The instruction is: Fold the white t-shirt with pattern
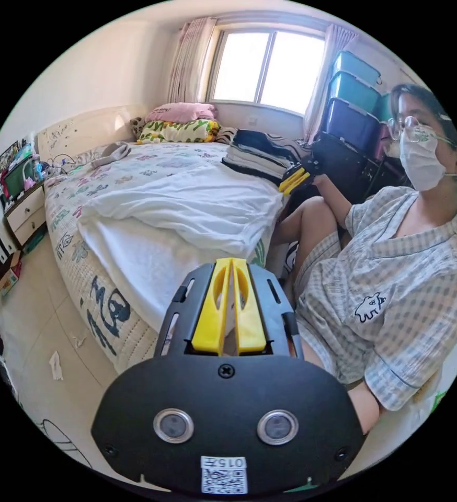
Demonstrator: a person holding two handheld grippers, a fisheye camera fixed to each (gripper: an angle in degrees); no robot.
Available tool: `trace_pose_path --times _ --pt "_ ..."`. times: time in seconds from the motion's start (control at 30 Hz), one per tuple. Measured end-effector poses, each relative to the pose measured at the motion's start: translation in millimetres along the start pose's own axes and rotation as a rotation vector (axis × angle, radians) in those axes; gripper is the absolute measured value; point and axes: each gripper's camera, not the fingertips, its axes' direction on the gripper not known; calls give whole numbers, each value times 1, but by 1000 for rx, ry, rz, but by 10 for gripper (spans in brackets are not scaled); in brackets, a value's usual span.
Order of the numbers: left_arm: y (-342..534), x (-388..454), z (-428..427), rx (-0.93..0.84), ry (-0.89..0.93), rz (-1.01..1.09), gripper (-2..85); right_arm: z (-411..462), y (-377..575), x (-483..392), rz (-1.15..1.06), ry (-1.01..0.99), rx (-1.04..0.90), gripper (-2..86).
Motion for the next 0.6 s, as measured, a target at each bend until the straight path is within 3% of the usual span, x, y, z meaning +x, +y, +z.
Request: trace_pose_path --times 0.1,0.17,0.23,0.3,0.43,0.6 --pt "-8 -8 -52 215 -21 29 4 -35 5 44 259 77 231 49" --pt "-27 -49 -95 421 -143 -192 14 -55 2 92 487 130 352 42" --pt "-54 -86 -109 468 -223 -360 54 -57 -13 124 591 131 365 44" --pt "-91 -121 -103 403 -284 -447 95 -48 -35 155 651 128 332 60" --pt "-165 -216 -52 188 -313 -645 95 -1 -80 223 808 150 191 83" --pt "-185 -294 -8 194 -134 -812 84 61 -84 271 963 95 125 86"
